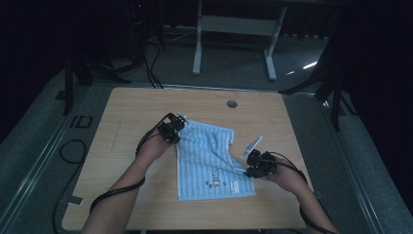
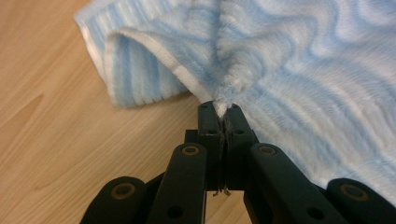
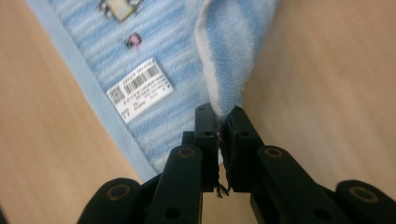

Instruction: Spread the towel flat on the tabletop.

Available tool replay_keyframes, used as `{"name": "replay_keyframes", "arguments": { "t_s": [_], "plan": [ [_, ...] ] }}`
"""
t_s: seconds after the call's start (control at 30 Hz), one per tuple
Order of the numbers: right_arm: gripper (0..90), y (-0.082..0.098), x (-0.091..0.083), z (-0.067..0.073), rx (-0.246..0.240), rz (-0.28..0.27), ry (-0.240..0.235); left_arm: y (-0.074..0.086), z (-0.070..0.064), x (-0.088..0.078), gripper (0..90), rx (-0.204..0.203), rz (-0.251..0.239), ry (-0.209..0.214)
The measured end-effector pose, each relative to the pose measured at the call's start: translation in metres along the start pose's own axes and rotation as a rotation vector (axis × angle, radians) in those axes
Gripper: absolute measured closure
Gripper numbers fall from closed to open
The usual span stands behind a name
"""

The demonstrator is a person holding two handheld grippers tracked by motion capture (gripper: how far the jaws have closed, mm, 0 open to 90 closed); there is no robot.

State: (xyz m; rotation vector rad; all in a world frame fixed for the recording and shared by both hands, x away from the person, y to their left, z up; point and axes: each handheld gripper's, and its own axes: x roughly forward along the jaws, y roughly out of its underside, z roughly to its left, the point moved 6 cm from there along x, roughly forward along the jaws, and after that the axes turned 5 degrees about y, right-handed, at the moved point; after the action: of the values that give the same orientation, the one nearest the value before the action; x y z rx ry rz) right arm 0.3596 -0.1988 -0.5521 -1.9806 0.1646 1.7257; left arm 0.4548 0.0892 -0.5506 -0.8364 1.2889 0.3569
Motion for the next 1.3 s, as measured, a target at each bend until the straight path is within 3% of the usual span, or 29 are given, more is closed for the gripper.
{"name": "replay_keyframes", "arguments": {
  "t_s": [0.1, 0.17, 0.23, 0.27, 0.33, 0.4, 0.53, 0.63, 0.77, 0.93, 0.97, 1.07, 1.13, 1.3],
  "plan": [
    [84.7, 0.011, 0.002, 0.007, 0.002, 0.009, -0.012, 0.001, 0.0, 0.008, 87.5, -0.009, 0.016, 0.004],
    [84.3, 0.015, 0.003, 0.012, 0.007, 0.004, -0.021, 0.003, -0.002, 0.014, 87.4, -0.005, 0.04, 0.034],
    [80.6, 0.019, 0.004, 0.015, 0.003, 0.017, -0.033, 0.005, -0.003, 0.018, 86.8, 0.0, 0.056, 0.03],
    [77.9, 0.021, 0.005, 0.016, -0.003, 0.027, -0.033, 0.007, -0.004, 0.019, 84.7, -0.008, 0.065, 0.054],
    [72.6, 0.023, 0.003, 0.014, 0.001, 0.032, -0.022, 0.011, -0.004, 0.015, 71.9, -0.008, 0.065, 0.039],
    [70.4, 0.022, -0.004, 0.01, 0.018, 0.02, -0.009, 0.014, -0.007, 0.007, 56.8, 0.001, 0.056, 0.051],
    [62.4, 0.015, -0.023, -0.005, 0.058, -0.027, 0.028, 0.019, -0.017, -0.018, 49.8, 0.036, 0.003, 0.051],
    [57.9, 0.002, -0.032, -0.014, 0.082, -0.066, 0.036, 0.019, -0.036, -0.032, 49.0, 0.071, -0.061, 0.087],
    [53.2, -0.022, -0.032, -0.017, 0.094, -0.091, 0.043, 0.023, -0.075, -0.034, 48.1, 0.148, -0.106, 0.162],
    [50.4, -0.05, -0.015, -0.024, 0.061, -0.072, 0.082, 0.037, -0.119, -0.02, 48.3, 0.24, -0.069, 0.233],
    [51.9, -0.054, -0.011, -0.029, 0.065, -0.058, 0.098, 0.04, -0.126, -0.018, 48.3, 0.259, -0.065, 0.236],
    [68.8, -0.065, 0.001, -0.049, 0.096, -0.037, 0.148, 0.045, -0.144, -0.015, 51.6, 0.3, -0.061, 0.269],
    [77.1, -0.073, 0.007, -0.065, 0.126, -0.029, 0.185, 0.047, -0.155, -0.013, 52.2, 0.308, -0.065, 0.295],
    [71.4, -0.09, 0.026, -0.093, 0.191, 0.013, 0.238, 0.052, -0.174, -0.006, 54.2, 0.356, -0.047, 0.333]
  ]
}}
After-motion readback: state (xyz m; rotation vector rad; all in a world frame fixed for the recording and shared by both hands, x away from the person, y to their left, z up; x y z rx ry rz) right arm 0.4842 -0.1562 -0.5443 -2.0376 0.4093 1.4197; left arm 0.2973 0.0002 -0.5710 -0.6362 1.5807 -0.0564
